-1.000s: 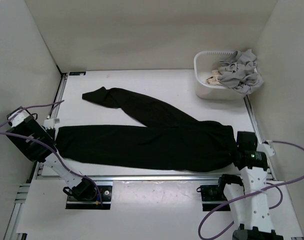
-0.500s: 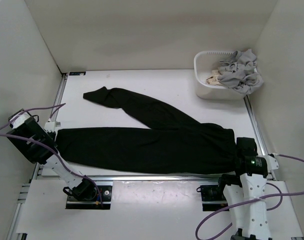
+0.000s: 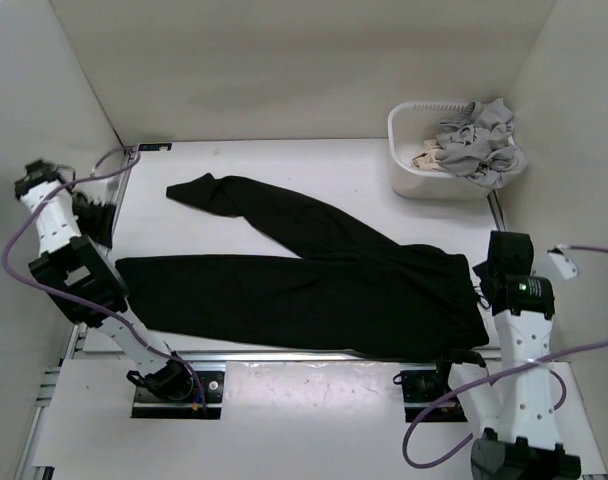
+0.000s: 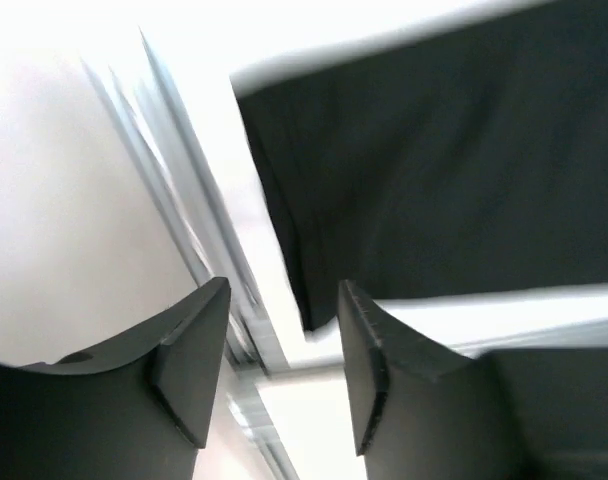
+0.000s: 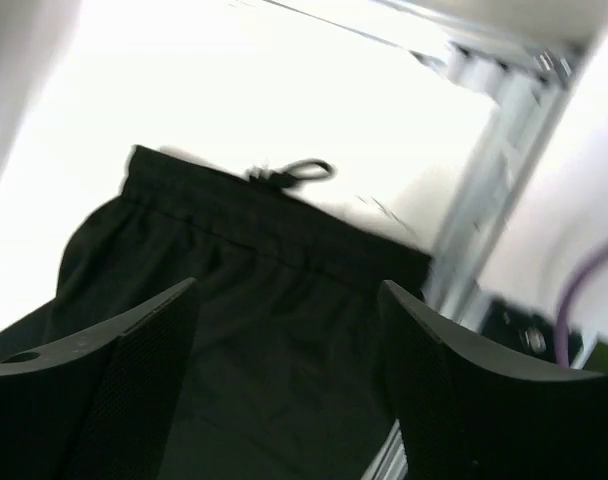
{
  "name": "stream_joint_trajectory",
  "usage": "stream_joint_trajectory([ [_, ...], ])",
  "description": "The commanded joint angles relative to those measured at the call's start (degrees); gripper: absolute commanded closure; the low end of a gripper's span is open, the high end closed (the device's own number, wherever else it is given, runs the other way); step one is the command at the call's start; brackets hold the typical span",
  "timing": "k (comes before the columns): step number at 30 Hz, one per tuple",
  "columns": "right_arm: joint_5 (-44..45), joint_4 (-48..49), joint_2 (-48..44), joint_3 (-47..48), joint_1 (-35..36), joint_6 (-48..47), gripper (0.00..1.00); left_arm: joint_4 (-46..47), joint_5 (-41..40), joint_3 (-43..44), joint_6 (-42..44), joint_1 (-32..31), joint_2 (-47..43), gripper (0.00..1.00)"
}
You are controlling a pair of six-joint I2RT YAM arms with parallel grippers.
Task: Fold and stack the trousers
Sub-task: Flatten the trousers out
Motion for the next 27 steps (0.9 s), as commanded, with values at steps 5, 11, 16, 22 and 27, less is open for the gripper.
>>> stream_joint_trajectory([
  [5, -11.0, 20.8, 13.0, 1.9, 0.0, -17.5, 0.23, 6.6, 11.2, 23.6, -12.3, -18.0, 14.1, 0.31],
  [11, -19.8, 31.5, 28.1, 2.7, -2.7, -19.2, 0.2, 13.6, 14.1, 41.6, -20.1, -25.1, 29.1, 0.0],
  [16, -20.3, 33.0, 38.4, 5.5, -3.3, -16.7, 0.2, 23.6, 14.8, 31.5, -20.0, -27.2, 29.9, 0.0],
  [22, -21.9, 36.5, 49.9, 9.6, -3.3, -16.0, 0.2, 23.6, 10.8, 35.0, -17.9, -27.7, 37.8, 0.0],
  [27, -19.7, 34.5, 58.5, 14.2, -3.8, -13.5, 0.48, 23.6, 10.7, 32.4, -16.6, -27.7, 39.3, 0.24],
])
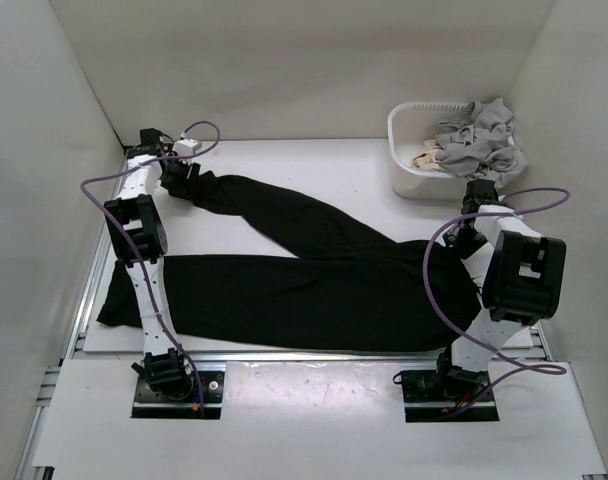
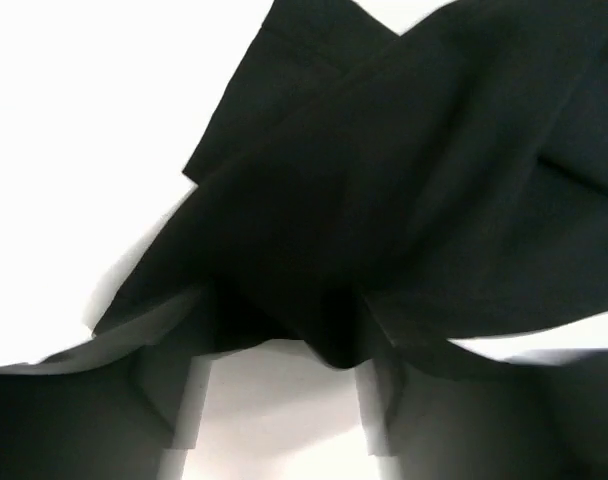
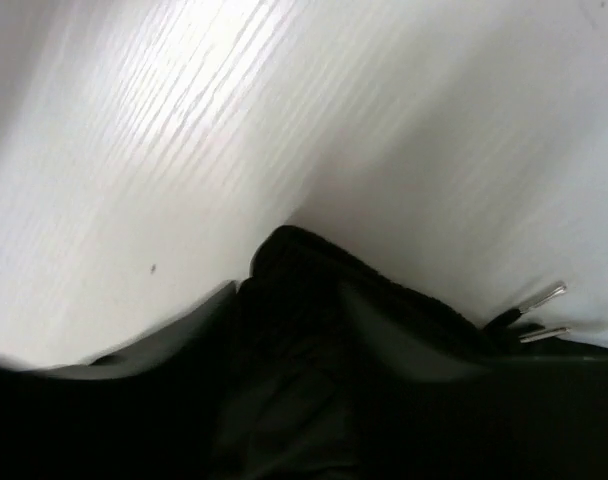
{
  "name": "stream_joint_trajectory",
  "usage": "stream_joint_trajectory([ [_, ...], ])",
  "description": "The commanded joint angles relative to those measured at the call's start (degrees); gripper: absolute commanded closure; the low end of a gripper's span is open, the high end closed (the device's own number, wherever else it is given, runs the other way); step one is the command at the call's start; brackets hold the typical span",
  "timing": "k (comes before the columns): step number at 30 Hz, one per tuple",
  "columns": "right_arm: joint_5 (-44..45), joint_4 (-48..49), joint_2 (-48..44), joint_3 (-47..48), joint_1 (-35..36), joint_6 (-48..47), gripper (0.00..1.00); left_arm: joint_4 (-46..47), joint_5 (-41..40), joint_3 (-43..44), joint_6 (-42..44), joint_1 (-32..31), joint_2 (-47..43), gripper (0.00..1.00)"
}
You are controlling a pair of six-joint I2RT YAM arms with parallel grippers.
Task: Fold and stack the trousers
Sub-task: Flatten the trousers out
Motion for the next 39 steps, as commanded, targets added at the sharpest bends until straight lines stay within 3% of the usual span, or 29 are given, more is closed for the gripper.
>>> stream_joint_trajectory([
  [1, 1.2, 1.2, 2.6, 2.5, -1.3, 1.9, 0.59, 0.3, -0.4, -2.2, 1.0, -0.1, 0.9, 0.41],
  [3, -0.5, 2.3, 3.5, 2.0, -1.3, 1.9, 0.68, 0.3, -0.4, -3.2, 1.6, -0.1, 0.9, 0.86],
  [4, -1.2, 2.3, 4.3, 2.0, -1.3, 1.9, 0.73, -0.3, -1.0, -3.8, 1.6, -0.1, 0.2, 0.86],
  [5, -1.7, 2.3, 4.3, 2.0, -1.3, 1.9, 0.88, -1.0, -1.0, -4.5, 1.6, -0.1, -1.2, 0.86],
  [7, -1.7, 2.3, 4.3, 1.4, -1.3, 1.9, 1.0, -1.7, -2.9, -5.9, 3.1, -0.1, -3.6, 0.86],
  [11, 2.2, -0.2, -1.0, -0.1, -1.3, 0.7, 1.0, -1.7, -6.9, -11.8, 5.7, -0.1, -12.3, 0.86],
  [16, 3.3, -2.9, -9.4, -4.7, -1.8, -2.7, 0.86, -1.7, -12.0, -18.7, 6.9, -0.1, -22.0, 0.86],
  [17, 3.3, -2.9, -10.3, -4.8, -1.8, -3.4, 0.79, -1.7, -12.0, -20.3, 7.5, -0.1, -22.9, 0.86],
  [18, 2.4, -2.9, -11.1, -5.4, -1.8, -4.1, 0.62, -1.7, -12.0, -23.5, 7.5, -0.1, -23.7, 0.86],
  [22, -1.5, -3.7, -14.3, -3.0, -1.8, -6.3, 0.39, -2.2, -12.6, -27.6, 6.2, -0.1, -25.1, 0.86],
  [29, -8.1, -4.2, -6.8, 5.9, -1.8, -5.6, 0.34, -3.3, -13.3, -28.3, 4.9, -0.1, -26.1, 0.86],
  [39, -9.2, 0.4, 2.7, 1.4, 2.4, -3.6, 0.36, -3.8, -17.7, -25.4, 2.2, 1.0, -25.6, 0.86],
])
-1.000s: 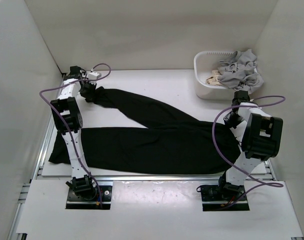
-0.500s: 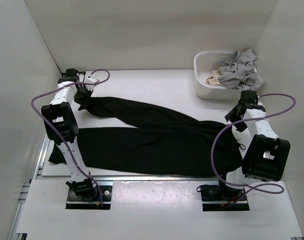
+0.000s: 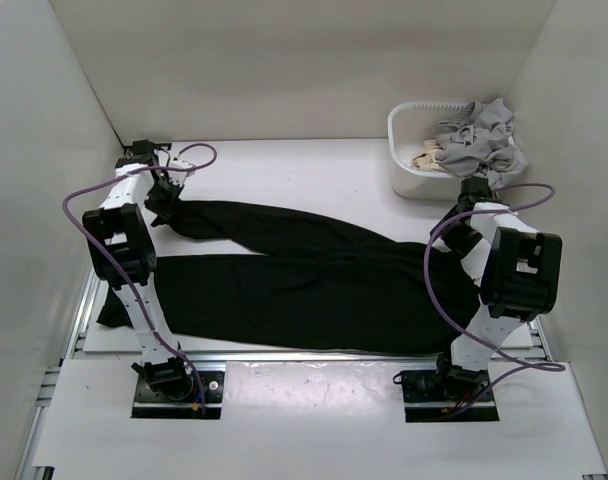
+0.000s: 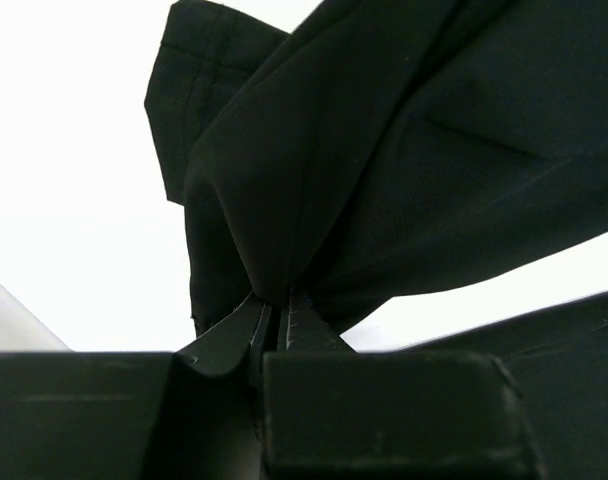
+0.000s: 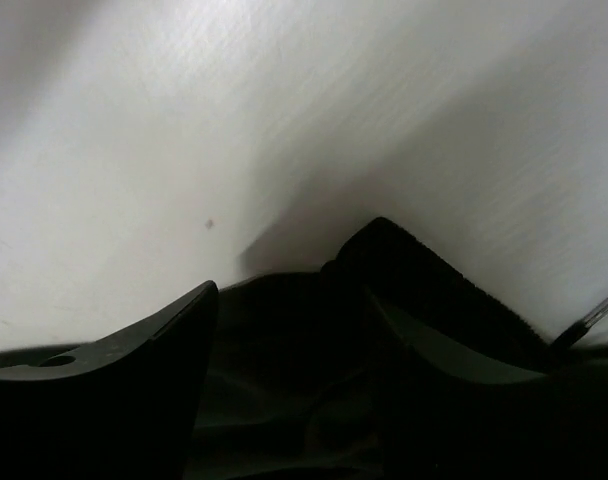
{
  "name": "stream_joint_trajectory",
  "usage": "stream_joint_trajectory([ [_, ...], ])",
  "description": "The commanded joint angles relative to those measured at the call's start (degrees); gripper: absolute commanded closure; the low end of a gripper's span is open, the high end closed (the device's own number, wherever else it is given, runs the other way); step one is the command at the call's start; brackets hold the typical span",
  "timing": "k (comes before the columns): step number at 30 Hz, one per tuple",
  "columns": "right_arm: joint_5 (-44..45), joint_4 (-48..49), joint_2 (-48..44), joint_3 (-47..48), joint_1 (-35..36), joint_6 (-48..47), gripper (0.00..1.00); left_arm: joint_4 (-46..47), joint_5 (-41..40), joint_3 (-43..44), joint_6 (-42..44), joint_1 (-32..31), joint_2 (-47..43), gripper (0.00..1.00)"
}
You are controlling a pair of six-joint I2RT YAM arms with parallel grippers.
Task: Fold and stack the trousers
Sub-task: Flatten the trousers out
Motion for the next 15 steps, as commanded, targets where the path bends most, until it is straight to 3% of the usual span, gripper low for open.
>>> stream_joint_trajectory([
  [1, -1.3, 0.1, -0.2, -2.9, 2.5, 1.2, 0.36, -0.6, -1.9, 3.5, -2.2, 1.2, -1.8, 0.86],
  [4, 0.4, 0.1, -0.7, -5.0, 2.5, 2.6, 0.56, -0.6, -0.8, 7.0, -3.6, 1.8, -1.0, 0.86],
  [5, 0.4, 0.1, -0.7, -5.0, 2.5, 2.6, 0.7, -1.2, -0.8, 8.9, -3.6, 1.8, -0.5, 0.86],
  [8, 3.1, -1.4, 0.6, -3.5, 2.5, 2.0, 1.0, -1.7, -0.8, 13.0, -4.3, 1.8, -0.5, 0.86],
  [12, 7.0, -0.2, -5.2, -3.0, 1.1, 2.0, 1.0, -1.7, -0.8, 18.7, -4.8, 1.8, -2.8, 0.86],
  [15, 10.2, 0.6, -16.1, -6.0, 1.1, 2.7, 1.0, -1.7, 1.6, 19.5, -4.8, 2.4, -7.6, 0.86],
])
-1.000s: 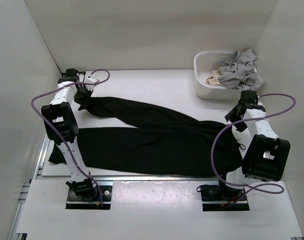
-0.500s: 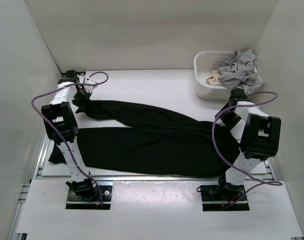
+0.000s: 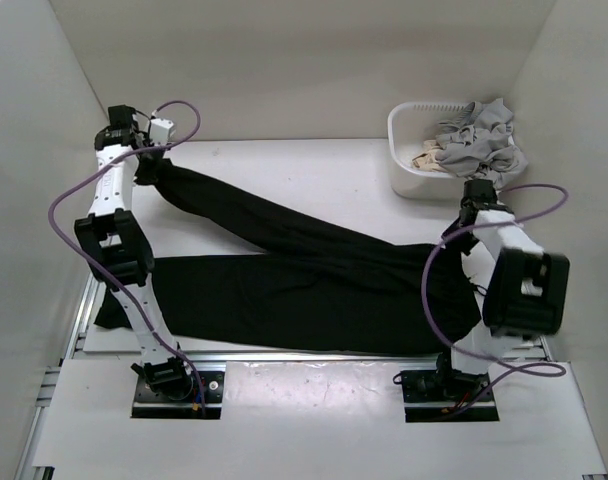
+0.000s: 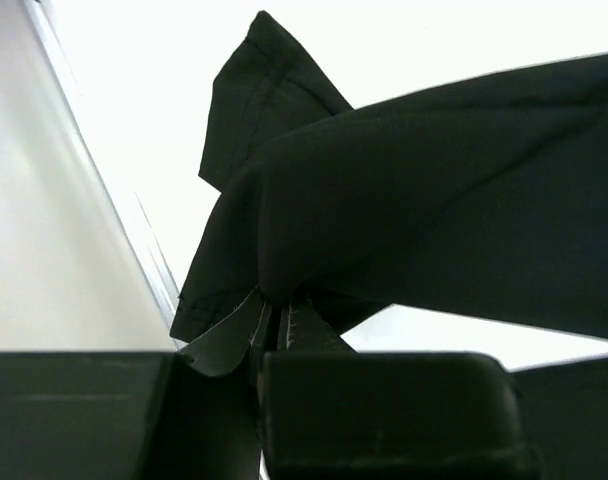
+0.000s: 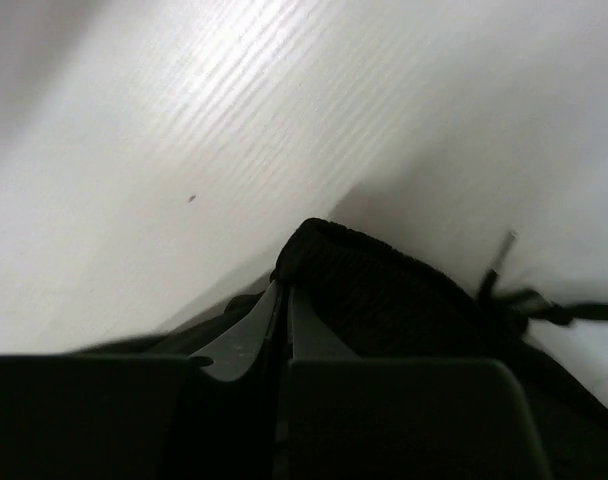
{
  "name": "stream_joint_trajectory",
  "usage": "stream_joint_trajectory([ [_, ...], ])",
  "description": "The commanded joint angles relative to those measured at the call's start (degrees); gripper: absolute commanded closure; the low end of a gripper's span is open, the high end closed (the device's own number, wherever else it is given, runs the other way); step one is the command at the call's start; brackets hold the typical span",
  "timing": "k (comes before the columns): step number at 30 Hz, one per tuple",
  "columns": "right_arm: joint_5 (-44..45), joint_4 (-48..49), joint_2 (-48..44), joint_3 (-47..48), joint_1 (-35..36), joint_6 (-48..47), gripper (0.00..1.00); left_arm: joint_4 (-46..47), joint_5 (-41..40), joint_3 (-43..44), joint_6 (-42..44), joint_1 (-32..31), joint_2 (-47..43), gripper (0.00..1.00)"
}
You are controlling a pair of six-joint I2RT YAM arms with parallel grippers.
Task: Fold and stack the trousers
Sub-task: Flatten the trousers out, then fold the trousers
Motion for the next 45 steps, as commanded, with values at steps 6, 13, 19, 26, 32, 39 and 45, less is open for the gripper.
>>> stream_joint_trajectory([
  [6, 8.2, -0.5, -29.7, -15.3, -0.5, 5.4, 1.0, 3.2, -0.1, -20.5, 2.2, 1.7, -18.7, 0.86],
  [13, 5.1, -6.0, -36.5, -29.8, -0.5, 12.2, 0.76, 5.3, 1.6, -40.7, 0.9, 2.2, -21.2, 0.86],
  [19, 9.2, -9.7, -45.0, -24.9, -0.5, 9.4, 0.37, 5.3, 4.0, -42.6, 0.3, 2.2, -21.2, 0.86],
  [26, 10.0, -10.8, -34.5, -11.7, -0.5, 8.3, 0.34, 5.3, 4.0, -42.6, 0.3, 2.2, -19.5, 0.86],
  [32, 6.1, -6.6, -19.7, -6.0, -0.5, 8.3, 0.34, 5.3, 4.0, -42.6, 0.3, 2.2, -18.4, 0.86],
  [39, 3.9, -3.1, -12.1, -10.5, -1.0, 9.9, 0.39, 5.3, 4.0, -42.6, 0.3, 2.2, -17.3, 0.86],
  [45, 2.9, 0.0, -5.0, -8.9, -2.1, 7.4, 0.74, 5.3, 4.0, -42.1, 0.3, 2.2, -16.7, 0.86],
])
